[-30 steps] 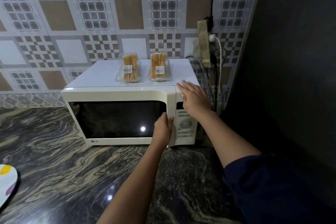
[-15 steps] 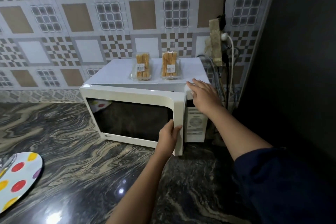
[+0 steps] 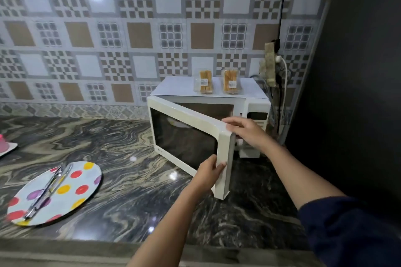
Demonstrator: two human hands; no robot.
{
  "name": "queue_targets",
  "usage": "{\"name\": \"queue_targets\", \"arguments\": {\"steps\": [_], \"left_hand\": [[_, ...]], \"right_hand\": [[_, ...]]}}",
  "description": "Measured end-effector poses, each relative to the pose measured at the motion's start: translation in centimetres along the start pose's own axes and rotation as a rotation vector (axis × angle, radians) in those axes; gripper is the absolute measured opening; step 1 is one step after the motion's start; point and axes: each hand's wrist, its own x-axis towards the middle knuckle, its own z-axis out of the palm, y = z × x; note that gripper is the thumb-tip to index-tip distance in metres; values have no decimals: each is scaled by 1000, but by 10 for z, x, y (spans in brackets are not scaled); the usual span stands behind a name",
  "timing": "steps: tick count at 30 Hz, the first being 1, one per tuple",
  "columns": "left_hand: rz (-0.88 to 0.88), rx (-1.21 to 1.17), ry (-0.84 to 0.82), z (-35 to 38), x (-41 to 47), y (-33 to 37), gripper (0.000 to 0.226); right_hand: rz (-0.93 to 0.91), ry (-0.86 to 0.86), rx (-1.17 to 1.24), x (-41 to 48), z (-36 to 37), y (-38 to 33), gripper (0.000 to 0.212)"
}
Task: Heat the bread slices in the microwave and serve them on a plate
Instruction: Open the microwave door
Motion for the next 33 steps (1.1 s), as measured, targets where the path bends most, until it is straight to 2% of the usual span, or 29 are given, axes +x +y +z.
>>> {"name": "queue_targets", "arguments": {"steps": [3, 5, 8, 11, 13, 15, 17, 21, 25, 33], "left_hand": [[-3, 14, 3, -21, -35, -12, 20], [-19, -30, 13, -35, -58, -21, 35], [-52, -85, 78, -58, -90, -38, 44], [-70, -191, 166, -84, -120, -55, 35], [-77, -254, 209, -105, -136, -67, 30], [-75, -275, 244, -125, -149, -78, 30], [-79, -281, 293, -145, -159, -88, 30], [-121, -198, 419, -178, -174, -92, 36], [-255, -135, 486, -206, -175, -103, 32], [-292, -130, 574, -212, -175, -114, 27]], "right_hand": [[-33, -10, -15, -21, 26, -12, 22], [-52, -37, -3, -34, 46, -24, 18], [-83, -75, 56, -48, 79, -44, 17], [-82, -167, 107, -59, 114, -68, 23], [-117, -200, 40, -62, 138, -84, 30], [-217, -162, -149, -61, 163, -98, 39], [-318, -116, -227, -58, 191, -111, 42], [-346, -31, -153, -49, 249, -129, 35], [-322, 64, -75, -38, 293, -145, 25], [-348, 162, -53, -28, 323, -144, 27]]}}
